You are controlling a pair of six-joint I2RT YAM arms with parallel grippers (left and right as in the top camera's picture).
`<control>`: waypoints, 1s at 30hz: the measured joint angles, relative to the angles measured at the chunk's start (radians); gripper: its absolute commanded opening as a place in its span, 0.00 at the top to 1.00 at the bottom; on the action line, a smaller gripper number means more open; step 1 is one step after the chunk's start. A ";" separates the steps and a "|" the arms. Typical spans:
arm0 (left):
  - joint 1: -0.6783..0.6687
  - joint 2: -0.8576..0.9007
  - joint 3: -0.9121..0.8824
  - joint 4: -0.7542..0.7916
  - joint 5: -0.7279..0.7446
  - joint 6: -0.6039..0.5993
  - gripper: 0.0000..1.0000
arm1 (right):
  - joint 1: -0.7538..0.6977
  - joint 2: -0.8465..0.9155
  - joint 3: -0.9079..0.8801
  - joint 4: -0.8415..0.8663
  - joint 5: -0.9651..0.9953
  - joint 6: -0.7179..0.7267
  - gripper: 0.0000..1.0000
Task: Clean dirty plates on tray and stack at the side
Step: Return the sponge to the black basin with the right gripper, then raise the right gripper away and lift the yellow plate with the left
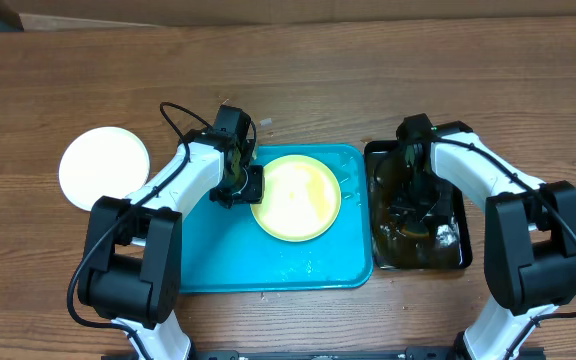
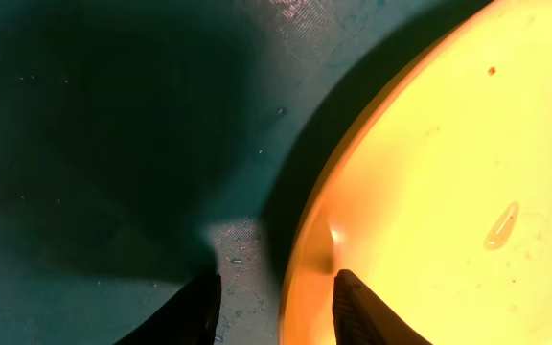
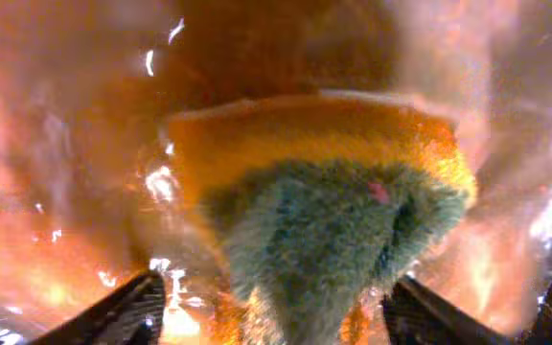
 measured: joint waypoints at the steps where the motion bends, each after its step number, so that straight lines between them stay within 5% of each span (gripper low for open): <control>1: 0.000 0.000 0.000 0.000 0.000 0.000 0.64 | -0.001 0.000 0.016 -0.007 -0.002 -0.003 0.25; 8: 0.000 0.000 0.000 0.002 0.000 -0.001 0.76 | -0.058 0.000 0.247 -0.061 -0.006 -0.005 0.23; 11: 0.000 0.000 0.000 0.002 0.000 0.000 0.80 | -0.116 0.000 0.325 -0.042 -0.009 0.002 0.00; 25: 0.000 0.000 -0.005 0.003 -0.001 -0.006 0.82 | -0.372 0.000 0.356 -0.013 -0.005 -0.007 0.00; 27: -0.001 0.002 -0.008 0.002 -0.005 -0.008 0.86 | -0.373 0.000 0.356 -0.013 -0.006 -0.008 0.00; 28: -0.003 0.005 -0.008 0.003 -0.005 -0.009 0.96 | -0.373 0.000 0.356 -0.013 -0.005 -0.007 0.00; 30: -0.010 0.007 -0.008 0.002 -0.005 -0.016 0.96 | -0.373 0.000 0.355 -0.013 -0.006 -0.008 0.00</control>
